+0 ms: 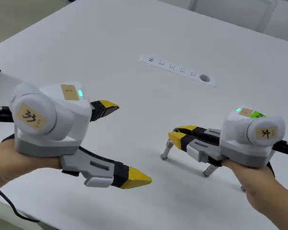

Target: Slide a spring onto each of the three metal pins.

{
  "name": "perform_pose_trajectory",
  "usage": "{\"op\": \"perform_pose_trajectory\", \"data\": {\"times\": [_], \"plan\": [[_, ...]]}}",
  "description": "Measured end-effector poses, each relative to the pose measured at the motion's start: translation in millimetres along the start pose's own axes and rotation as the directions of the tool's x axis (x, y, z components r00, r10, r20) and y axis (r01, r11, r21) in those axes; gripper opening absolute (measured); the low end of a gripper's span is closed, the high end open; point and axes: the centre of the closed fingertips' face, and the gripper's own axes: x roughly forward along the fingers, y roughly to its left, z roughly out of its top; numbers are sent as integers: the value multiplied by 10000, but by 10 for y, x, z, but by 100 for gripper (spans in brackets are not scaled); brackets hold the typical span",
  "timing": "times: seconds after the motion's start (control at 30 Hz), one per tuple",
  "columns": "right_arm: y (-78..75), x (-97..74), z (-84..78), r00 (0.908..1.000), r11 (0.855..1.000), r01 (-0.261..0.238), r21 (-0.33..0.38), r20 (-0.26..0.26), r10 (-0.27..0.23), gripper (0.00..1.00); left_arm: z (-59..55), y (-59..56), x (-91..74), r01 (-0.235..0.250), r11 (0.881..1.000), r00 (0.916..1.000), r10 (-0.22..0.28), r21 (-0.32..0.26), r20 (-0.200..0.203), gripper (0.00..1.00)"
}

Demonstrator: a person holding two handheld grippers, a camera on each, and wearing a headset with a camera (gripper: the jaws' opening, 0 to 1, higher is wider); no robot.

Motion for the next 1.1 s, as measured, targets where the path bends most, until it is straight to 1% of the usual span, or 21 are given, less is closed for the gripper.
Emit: {"op": "perform_pose_trajectory", "data": {"times": [0.1,0.33,0.8,1.1], "plan": [[9,13,-28,10000,10000,-58,72,-25,58,11,-7,-5,6,16,10000,10000,-16,-15,-18,100],[10,53,-118,9999,9999,9,115,-152,-8,11,-9,-12,24,77,10000,10000,-77,-50,-41,99],[10,138,-333,9981,9997,129,-213,-596,-142,11,-24,42,17,-5,9998,10000,4,-176,-56,98],[2,170,-414,9967,9994,159,-301,-790,-182,11,-56,43,15,-19,9997,9999,16,-246,-122,98]]}}
